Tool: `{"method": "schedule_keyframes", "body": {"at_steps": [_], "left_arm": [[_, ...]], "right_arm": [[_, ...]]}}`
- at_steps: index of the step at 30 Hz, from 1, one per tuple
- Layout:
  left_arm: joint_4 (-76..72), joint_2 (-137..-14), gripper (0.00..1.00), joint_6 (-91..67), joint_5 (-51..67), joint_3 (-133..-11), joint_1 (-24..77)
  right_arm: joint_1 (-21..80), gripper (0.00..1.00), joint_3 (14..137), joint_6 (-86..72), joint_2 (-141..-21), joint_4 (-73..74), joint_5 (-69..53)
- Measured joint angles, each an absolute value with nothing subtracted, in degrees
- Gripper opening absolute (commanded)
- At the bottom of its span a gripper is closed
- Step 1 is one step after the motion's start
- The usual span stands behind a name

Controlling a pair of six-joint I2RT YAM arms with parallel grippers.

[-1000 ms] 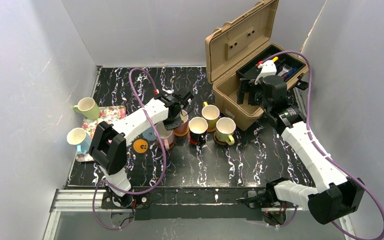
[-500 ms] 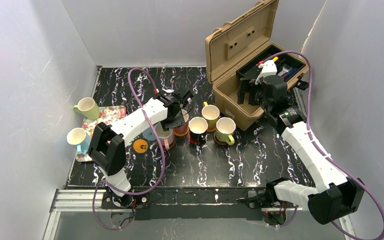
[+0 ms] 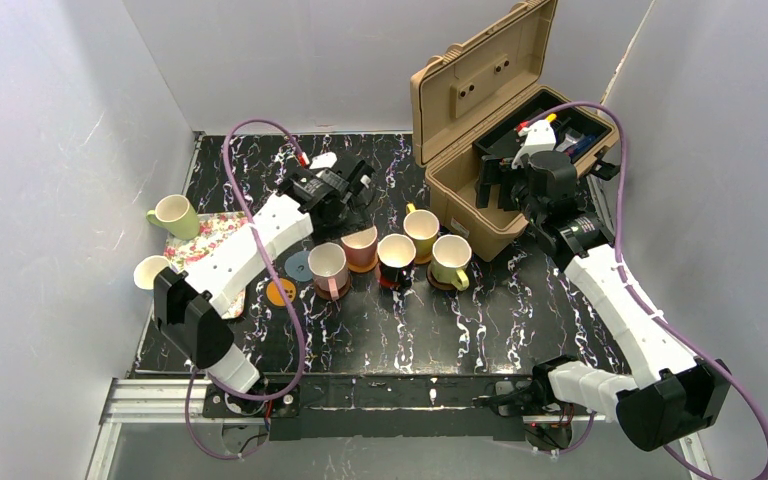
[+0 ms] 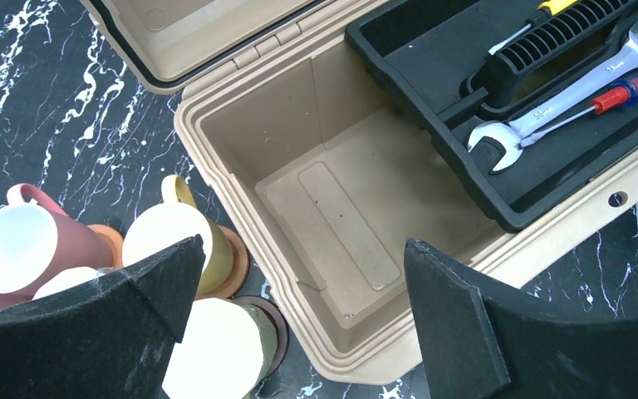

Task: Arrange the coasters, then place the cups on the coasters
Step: Place the cup on the coaster.

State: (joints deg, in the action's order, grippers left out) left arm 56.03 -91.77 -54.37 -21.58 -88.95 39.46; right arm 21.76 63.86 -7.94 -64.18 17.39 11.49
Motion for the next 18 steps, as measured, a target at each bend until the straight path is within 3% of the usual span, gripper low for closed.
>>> {"method": "schedule_keyframes", "body": {"at_steps": [2,5,18], "left_arm": [[56.01,-91.00,0.86,-52.10,-21.61,-90.06,38.98],[55.68,-89.65,0.93,-47.13,-21.56,-91.09,36.62],[48.56,-86.32,0.97,-21.98,-20.67,-91.85,16.05]], "right_arm": [[21.76,0.99,63.86,-7.94,-64.12,17.39,11.42],[21.76,0.99,63.86,-7.92,-64.03,17.39,11.35],[21.76,0.99,63.96,-7.70,-63.66,17.45,9.78]]}}
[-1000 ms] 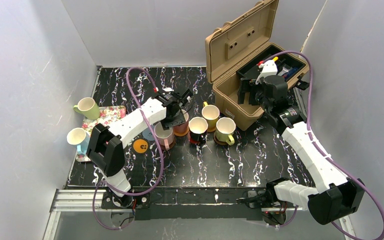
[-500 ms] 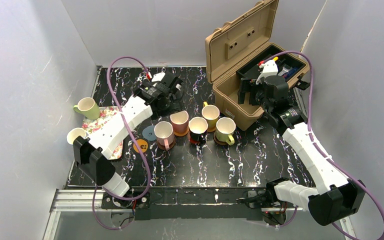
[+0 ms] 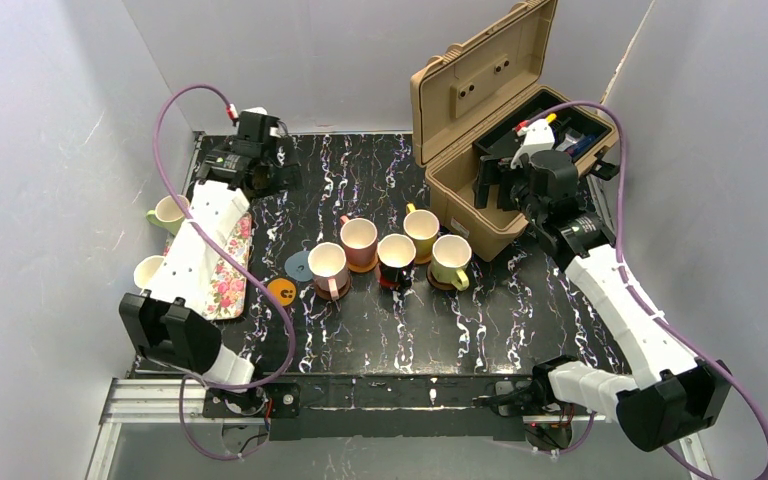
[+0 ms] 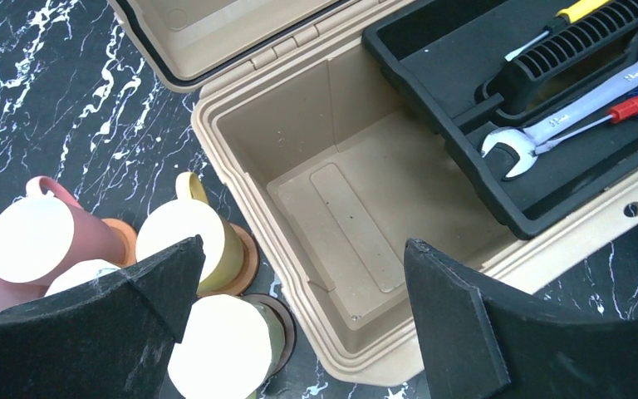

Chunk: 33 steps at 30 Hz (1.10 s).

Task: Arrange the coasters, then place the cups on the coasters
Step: Place the cup on the coaster, then pick up the cup from the tray.

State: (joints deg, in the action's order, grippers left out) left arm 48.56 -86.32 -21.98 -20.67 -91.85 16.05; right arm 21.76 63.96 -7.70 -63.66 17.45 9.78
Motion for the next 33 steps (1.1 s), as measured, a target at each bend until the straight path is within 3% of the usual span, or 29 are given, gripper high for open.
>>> {"method": "schedule_keyframes", "body": {"at_steps": [5,12,19,33], "left_arm": [[43.16,-86.19,0.93,-18.63,-21.04,-90.11,8.14],[35.14,-90.15,0.75,-27.64,-22.06,-84.99,-9.50],[28.64,-90.43,0.65,-37.23,-22.31,-77.82,-15.70],[21.65,-93.14,0.59,-45.65,-19.99,-73.47,-25.98]], "right_arm": [[21.76,0.99,65.76,-7.75,-65.78,18.31,8.34],[21.76,0.98,68.31,-8.95,-69.34,20.43,5.41],[21.74,0.98,70.41,-9.74,-72.51,22.96,4.36],[21.74,0.97,71.96,-10.55,-73.65,24.12,2.96]]}}
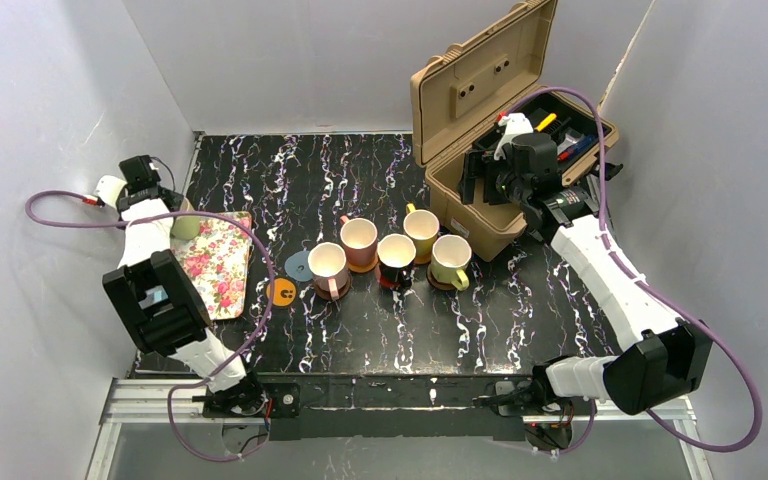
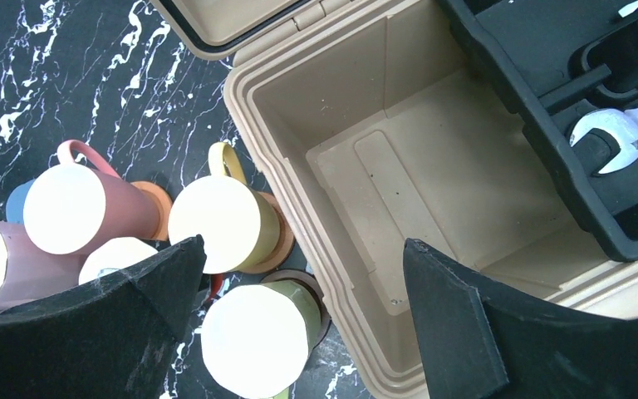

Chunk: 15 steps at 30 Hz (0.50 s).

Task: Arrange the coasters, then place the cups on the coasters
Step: Pick up the cup from the tray.

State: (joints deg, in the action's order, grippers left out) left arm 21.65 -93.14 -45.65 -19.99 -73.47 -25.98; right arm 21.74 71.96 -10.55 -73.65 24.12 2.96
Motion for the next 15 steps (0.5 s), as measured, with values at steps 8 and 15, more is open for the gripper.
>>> {"method": "schedule_keyframes", "body": {"at_steps": [8,15], "left_arm": [[20.12,-97.21,0.53,-45.21,-18.31,-73.47,-27.20],[19.42,-99.50,0.47,-44.97,-17.47,-73.76,-27.22]], "right_arm": [[21.74,0.97,71.96,-10.79,-74.02,24.29,2.37],[21.74,0.97,71.96,-10.81,-74.02,24.32,2.15]]}}
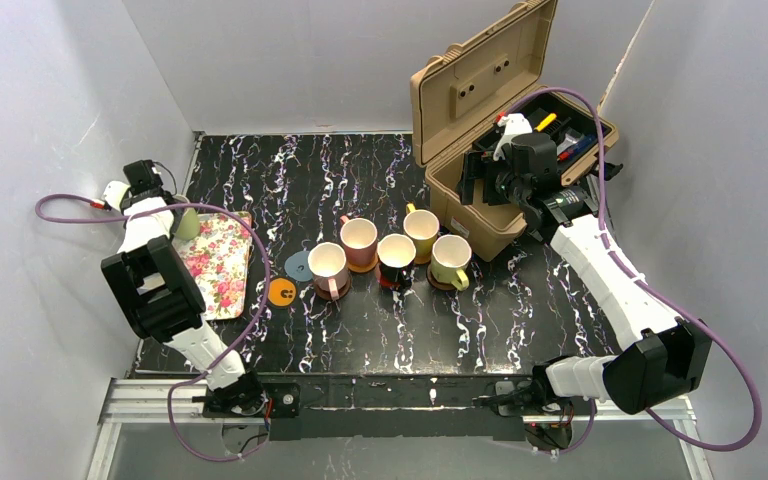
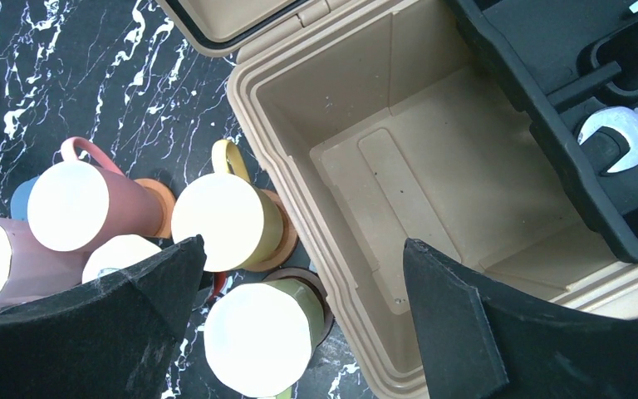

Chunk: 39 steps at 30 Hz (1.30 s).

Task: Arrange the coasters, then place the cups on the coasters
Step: Pick up the cup from the tray.

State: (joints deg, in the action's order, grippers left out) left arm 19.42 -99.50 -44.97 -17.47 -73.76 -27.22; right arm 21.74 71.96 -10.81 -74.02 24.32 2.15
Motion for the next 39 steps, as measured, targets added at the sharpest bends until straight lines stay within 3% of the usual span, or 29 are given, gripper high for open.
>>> {"method": "schedule_keyframes", "body": {"at_steps": [16,39], "left_arm": [[18.37,-99.83,0.00,-42.44,-15.38,-73.34,-27.27],[25.89,-82.67,0.00,-32.86,-12.99,-67.48,-24.80]], "right_arm": [[21.74,0.97,71.96,-10.81,-74.02,24.32,2.13],[21.74,0.97,70.02,-11.25,-72.60,23.49,2.24]]}}
